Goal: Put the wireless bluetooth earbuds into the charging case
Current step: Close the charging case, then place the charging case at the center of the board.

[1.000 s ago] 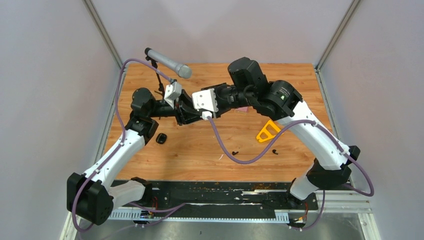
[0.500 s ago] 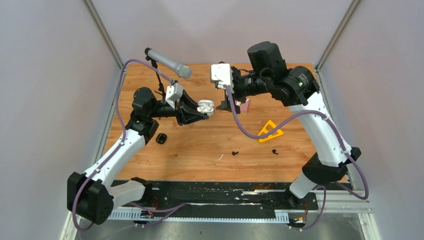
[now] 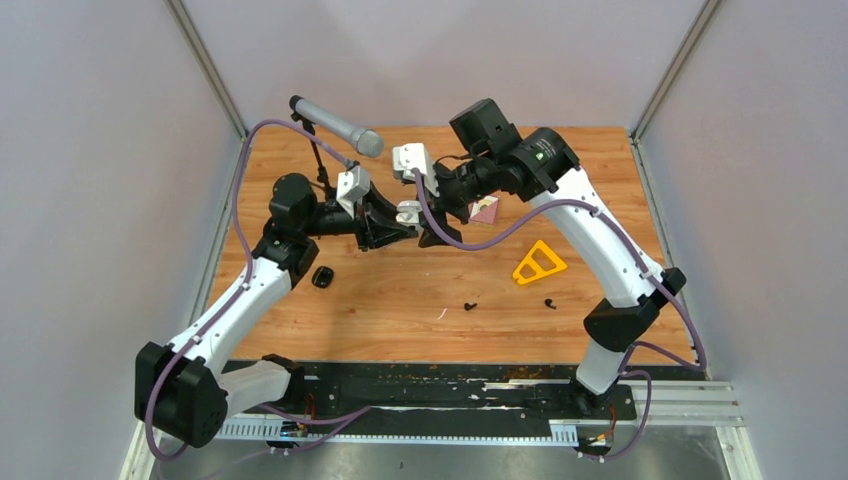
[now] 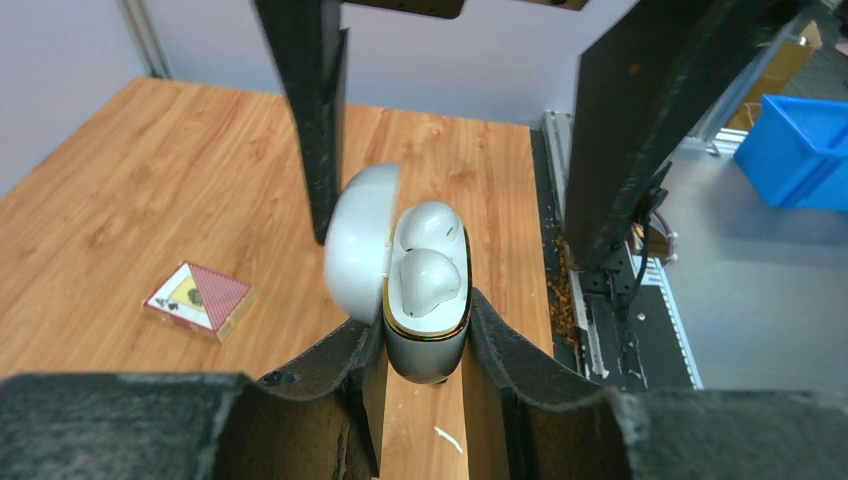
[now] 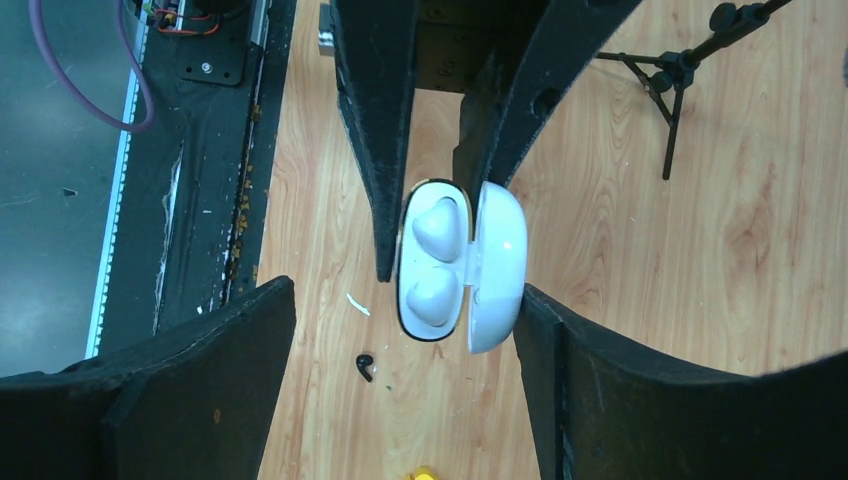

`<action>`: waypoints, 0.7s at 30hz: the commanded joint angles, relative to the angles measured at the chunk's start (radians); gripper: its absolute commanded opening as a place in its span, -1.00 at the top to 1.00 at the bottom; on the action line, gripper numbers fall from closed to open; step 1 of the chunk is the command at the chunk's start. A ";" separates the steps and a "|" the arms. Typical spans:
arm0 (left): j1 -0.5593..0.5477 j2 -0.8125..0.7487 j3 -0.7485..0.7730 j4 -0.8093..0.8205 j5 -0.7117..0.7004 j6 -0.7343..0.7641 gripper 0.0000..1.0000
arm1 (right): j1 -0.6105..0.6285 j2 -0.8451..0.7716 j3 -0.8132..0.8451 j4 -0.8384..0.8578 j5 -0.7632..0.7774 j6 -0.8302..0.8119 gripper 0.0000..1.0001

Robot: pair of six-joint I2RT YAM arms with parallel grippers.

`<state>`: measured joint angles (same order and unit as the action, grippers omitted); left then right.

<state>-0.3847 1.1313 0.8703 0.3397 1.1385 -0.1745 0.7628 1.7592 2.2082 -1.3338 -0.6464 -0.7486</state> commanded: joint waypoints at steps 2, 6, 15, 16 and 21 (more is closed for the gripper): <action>-0.002 0.019 0.035 0.022 -0.193 -0.116 1.00 | 0.024 -0.054 0.001 0.035 -0.013 0.008 -0.57; -0.002 0.038 0.022 0.060 -0.289 -0.210 1.00 | 0.040 -0.110 -0.078 0.074 0.081 0.006 -0.56; 0.006 -0.057 -0.129 -0.683 -0.193 0.621 1.00 | -0.312 -0.285 -0.400 0.268 0.231 0.228 -0.60; 0.008 -0.075 -0.164 -0.698 -0.199 0.636 1.00 | -0.345 -0.328 -0.446 0.284 0.223 0.231 -0.61; 0.007 -0.023 -0.277 -0.493 -0.200 0.454 1.00 | -0.381 -0.446 -0.624 0.362 0.246 0.229 -0.63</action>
<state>-0.3794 1.0710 0.6186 -0.2085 0.9344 0.2760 0.3576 1.4258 1.6527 -1.0714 -0.3908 -0.5678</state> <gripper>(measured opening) 0.356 0.810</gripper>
